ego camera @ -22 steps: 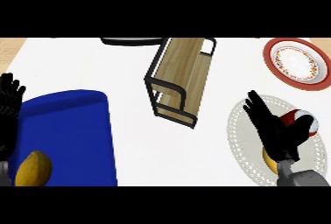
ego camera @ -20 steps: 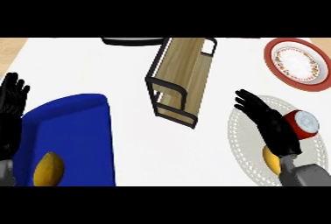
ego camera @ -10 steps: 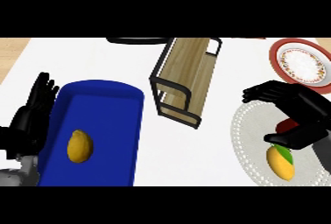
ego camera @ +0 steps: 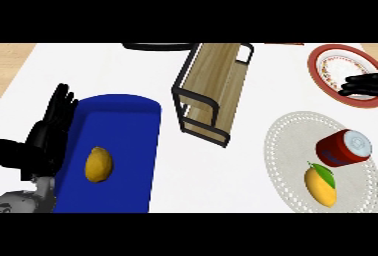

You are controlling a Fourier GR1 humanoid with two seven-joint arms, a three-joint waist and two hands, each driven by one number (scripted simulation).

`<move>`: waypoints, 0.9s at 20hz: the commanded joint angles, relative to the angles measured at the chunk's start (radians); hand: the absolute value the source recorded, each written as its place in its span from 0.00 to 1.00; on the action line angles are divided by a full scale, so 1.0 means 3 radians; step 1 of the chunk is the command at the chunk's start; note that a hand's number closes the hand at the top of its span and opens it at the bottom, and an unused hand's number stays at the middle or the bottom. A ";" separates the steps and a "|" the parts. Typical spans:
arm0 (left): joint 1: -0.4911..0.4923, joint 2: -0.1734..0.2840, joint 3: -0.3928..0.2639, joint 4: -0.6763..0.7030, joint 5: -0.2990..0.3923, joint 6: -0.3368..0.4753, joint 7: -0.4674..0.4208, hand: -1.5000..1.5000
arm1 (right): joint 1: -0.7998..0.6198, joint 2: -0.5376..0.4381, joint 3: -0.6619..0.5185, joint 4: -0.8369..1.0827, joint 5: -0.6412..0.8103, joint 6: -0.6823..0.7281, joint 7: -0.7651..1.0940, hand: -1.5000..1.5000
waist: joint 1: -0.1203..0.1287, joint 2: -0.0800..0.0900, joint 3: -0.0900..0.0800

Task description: Pick the can from the placemat and place it in the tiered shelf

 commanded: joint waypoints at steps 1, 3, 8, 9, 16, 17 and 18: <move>-0.0012 -0.0047 -0.0059 -0.0033 -0.0015 0.0035 0.0107 0.50 | -0.0209 -0.0318 -0.0128 -0.0184 0.0336 0.0878 -0.0148 0.00 | -0.0026 -0.0021 0.0003; -0.0040 -0.0012 0.0034 0.0040 -0.0004 0.0034 0.0059 0.50 | -0.0320 -0.0404 -0.0292 -0.0464 0.0588 0.0821 -0.0208 0.00 | -0.0062 -0.0028 0.0007; 0.0029 -0.0033 0.0008 -0.0015 -0.0024 0.0054 0.0078 0.50 | -0.0384 -0.0378 -0.0444 -0.1216 0.1413 0.0555 -0.0230 0.00 | -0.0049 -0.0030 0.0012; 0.0039 0.0031 0.0069 -0.0055 0.0001 0.0033 0.0105 0.50 | -0.0302 -0.0361 -0.0464 -0.1371 0.1577 0.0537 -0.0268 0.00 | -0.0060 -0.0035 0.0016; 0.0071 -0.0048 0.0016 -0.0058 -0.0044 -0.0015 0.0012 0.50 | 0.0261 -0.0046 -0.0430 -0.1941 0.2829 0.0251 -0.0719 0.00 | -0.0055 -0.0008 0.0009; 0.0061 -0.0030 -0.0019 -0.0100 -0.0100 0.0037 0.0115 0.50 | 0.0318 -0.0046 -0.0369 -0.2057 0.2988 0.0176 -0.0773 0.00 | -0.0053 -0.0010 0.0012; -0.0016 -0.0091 -0.0038 -0.0131 -0.0175 0.0186 0.0192 0.50 | 0.0333 -0.0092 -0.0366 -0.2029 0.3163 0.0124 -0.0871 0.00 | -0.0047 -0.0006 0.0014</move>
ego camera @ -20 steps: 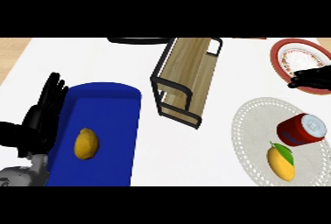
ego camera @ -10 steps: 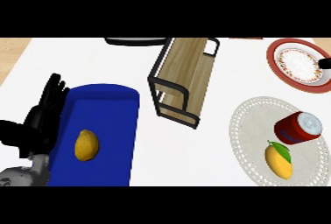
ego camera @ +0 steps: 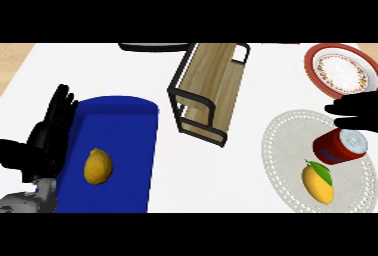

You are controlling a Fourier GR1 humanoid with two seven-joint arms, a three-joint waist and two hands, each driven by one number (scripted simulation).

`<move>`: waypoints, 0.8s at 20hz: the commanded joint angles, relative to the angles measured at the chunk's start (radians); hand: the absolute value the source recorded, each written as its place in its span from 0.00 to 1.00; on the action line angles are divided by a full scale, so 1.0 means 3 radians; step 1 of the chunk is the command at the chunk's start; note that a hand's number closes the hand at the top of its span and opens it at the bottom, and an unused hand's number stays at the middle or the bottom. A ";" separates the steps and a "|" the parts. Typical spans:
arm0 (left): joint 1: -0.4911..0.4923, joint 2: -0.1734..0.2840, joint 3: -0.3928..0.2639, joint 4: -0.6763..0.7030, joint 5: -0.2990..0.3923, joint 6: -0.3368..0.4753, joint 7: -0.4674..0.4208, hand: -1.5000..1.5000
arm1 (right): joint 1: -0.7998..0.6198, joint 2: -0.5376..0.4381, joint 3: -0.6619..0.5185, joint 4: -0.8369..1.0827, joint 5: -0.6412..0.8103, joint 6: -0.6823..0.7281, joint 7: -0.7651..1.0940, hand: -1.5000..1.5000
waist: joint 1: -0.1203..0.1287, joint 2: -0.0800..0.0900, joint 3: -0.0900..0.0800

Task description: Pick the can from the placemat and place it in the tiered shelf

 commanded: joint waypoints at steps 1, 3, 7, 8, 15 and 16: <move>0.0050 0.0020 0.0037 -0.0005 0.0004 -0.0039 -0.0018 0.50 | 0.0290 0.0078 0.0121 -0.0348 0.0835 0.0020 -0.0595 0.00 | 0.0008 0.0005 0.0001; 0.0006 -0.0079 -0.0029 0.0007 -0.0044 0.0010 -0.0044 0.50 | 0.0418 0.0033 0.0165 -0.0327 0.1191 -0.0225 -0.0852 0.00 | -0.0004 0.0009 0.0000; -0.0036 -0.0094 -0.0061 0.0009 -0.0090 0.0022 -0.0001 0.50 | 0.0580 -0.0257 0.0487 -0.0257 0.1944 -0.0792 -0.1132 0.00 | 0.0021 0.0014 -0.0002; -0.0090 -0.0101 -0.0041 -0.0027 -0.0071 0.0041 0.0073 0.50 | 0.0668 -0.0279 0.0602 -0.0150 0.2136 -0.0995 -0.1241 0.00 | 0.0024 0.0012 -0.0004; -0.0061 -0.0167 0.0026 0.0100 -0.0147 0.0008 -0.0049 0.50 | 0.0761 -0.0279 0.0817 0.1101 0.2640 -0.2067 -0.2280 0.00 | 0.0018 -0.0001 -0.0021; -0.0175 -0.0137 0.0076 0.0132 -0.0128 -0.0053 0.0048 0.50 | 0.0538 -0.0220 0.0814 0.1226 0.2632 -0.1976 -0.2298 0.00 | 0.0018 -0.0006 -0.0024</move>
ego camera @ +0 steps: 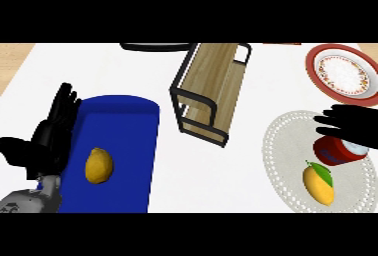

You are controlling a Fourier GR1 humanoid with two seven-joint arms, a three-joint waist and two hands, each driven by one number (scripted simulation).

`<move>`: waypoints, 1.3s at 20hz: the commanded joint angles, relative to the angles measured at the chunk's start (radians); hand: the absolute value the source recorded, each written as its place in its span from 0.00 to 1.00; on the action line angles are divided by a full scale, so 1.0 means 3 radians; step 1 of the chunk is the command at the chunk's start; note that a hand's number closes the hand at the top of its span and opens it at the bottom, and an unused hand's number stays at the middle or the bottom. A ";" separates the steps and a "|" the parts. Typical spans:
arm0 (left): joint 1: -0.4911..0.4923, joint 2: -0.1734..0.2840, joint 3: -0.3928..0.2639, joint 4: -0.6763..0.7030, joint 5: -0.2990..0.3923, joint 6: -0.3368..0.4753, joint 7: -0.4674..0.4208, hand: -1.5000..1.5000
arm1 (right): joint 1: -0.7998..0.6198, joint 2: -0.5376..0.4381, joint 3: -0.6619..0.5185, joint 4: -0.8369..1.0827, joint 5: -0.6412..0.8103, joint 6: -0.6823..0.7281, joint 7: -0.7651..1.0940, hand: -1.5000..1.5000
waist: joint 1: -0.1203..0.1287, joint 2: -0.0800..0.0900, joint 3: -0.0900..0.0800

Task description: Pick the can from the placemat and place it in the tiered shelf

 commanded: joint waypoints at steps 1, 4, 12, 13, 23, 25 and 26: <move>-0.0090 -0.0029 0.0094 0.0159 -0.0035 -0.0045 -0.0056 0.50 | -0.0037 0.0128 0.0209 0.0618 0.0396 -0.0367 -0.0578 0.00 | -0.0008 -0.0006 -0.0008; 0.0113 -0.0120 -0.0101 -0.0124 -0.0169 -0.0006 0.0097 0.50 | -0.0170 0.0166 0.0168 0.0916 0.0460 -0.0422 -0.0773 0.00 | -0.0012 -0.0016 -0.0009; 0.0235 -0.0135 0.0032 -0.0267 -0.0211 -0.0110 0.0168 0.50 | -0.0374 0.0412 0.0240 0.1681 0.0787 -0.0819 -0.1121 0.00 | -0.0014 -0.0020 -0.0008; 0.0158 -0.0083 0.0265 -0.0054 -0.0057 -0.0277 0.0033 0.50 | -0.0488 0.0540 0.0265 0.1695 0.0838 -0.0751 -0.1073 0.00 | -0.0021 -0.0019 -0.0010; 0.0005 -0.0296 0.0216 -0.0021 -0.0359 -0.0219 0.0134 0.50 | -0.0676 0.0911 0.0265 0.2147 0.1118 -0.0930 -0.1248 0.00 | -0.0039 -0.0019 -0.0010; 0.0086 -0.0295 0.0324 0.0025 -0.0289 -0.0321 0.0007 0.50 | -0.0516 0.0860 0.0251 0.2039 0.1172 -0.0953 -0.1243 0.00 | -0.0048 -0.0023 -0.0011; 0.0109 -0.0183 0.0259 -0.0469 -0.0339 -0.0246 0.0462 0.50 | -0.0640 0.0930 0.0269 0.2053 0.1145 -0.0782 -0.1128 0.00 | -0.0031 -0.0027 -0.0009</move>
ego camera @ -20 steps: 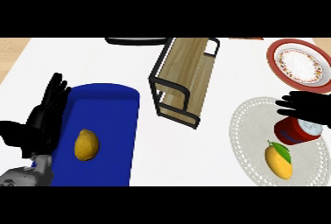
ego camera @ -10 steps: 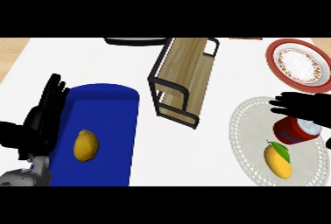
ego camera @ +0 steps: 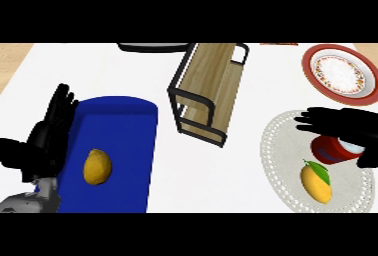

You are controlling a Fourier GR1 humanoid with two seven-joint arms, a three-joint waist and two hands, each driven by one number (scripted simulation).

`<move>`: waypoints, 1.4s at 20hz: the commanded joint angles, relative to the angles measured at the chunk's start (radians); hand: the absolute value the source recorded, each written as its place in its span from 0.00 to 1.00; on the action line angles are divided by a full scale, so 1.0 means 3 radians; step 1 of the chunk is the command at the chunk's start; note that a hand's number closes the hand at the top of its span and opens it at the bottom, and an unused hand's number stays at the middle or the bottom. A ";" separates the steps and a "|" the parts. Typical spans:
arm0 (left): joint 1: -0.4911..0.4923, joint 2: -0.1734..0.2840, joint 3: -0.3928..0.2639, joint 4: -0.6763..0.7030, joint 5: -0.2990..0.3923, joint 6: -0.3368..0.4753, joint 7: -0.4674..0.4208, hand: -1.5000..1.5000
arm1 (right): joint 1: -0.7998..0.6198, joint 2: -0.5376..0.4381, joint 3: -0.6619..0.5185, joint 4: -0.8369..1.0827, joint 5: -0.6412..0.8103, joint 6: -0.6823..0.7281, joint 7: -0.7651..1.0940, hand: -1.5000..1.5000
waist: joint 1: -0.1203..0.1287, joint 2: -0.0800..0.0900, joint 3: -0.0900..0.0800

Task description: Pick the can from the placemat and place it in the tiered shelf

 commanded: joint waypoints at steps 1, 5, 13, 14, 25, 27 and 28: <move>0.0113 -0.0076 -0.0022 -0.0181 -0.0121 0.0026 0.0121 0.50 | -0.0009 0.0158 -0.0013 0.0132 0.0173 0.0032 -0.0107 0.00 | 0.0001 -0.0001 0.0002; -0.0007 -0.0080 0.0112 0.0105 -0.0077 -0.0084 -0.0066 0.50 | 0.0009 0.0221 0.0185 0.0036 0.0454 0.0031 0.0075 1.00 | -0.0011 0.0000 0.0001; 0.0111 -0.0261 0.0000 0.0131 -0.0211 -0.0073 -0.0207 0.50 | 0.0032 0.0270 -0.0079 0.0230 0.0371 -0.0682 -0.0452 1.00 | -0.0013 0.0002 0.0002; -0.0023 -0.0028 0.0270 0.0162 0.0055 -0.0318 -0.0071 0.50 | 0.0109 0.0325 -0.0053 0.0288 0.0404 -0.0797 -0.0465 1.00 | -0.0011 0.0003 0.0003; 0.0054 -0.0133 0.0181 -0.0012 -0.0113 -0.0161 0.0032 0.50 | 0.0146 0.0625 0.0112 -0.0174 0.0204 0.0111 -0.0356 1.00 | -0.0034 -0.0008 0.0000; 0.0161 -0.0192 0.0128 -0.0048 -0.0155 -0.0136 -0.0067 0.50 | 0.0002 0.0631 0.0091 -0.0524 -0.0023 0.0623 -0.0283 1.00 | -0.0044 -0.0025 -0.0005; -0.0125 -0.0113 0.0260 0.0088 -0.0134 -0.0117 0.0064 0.50 | 0.0088 0.0511 0.0048 -0.0582 -0.0132 0.0603 -0.0417 1.00 | -0.0087 -0.0016 -0.0003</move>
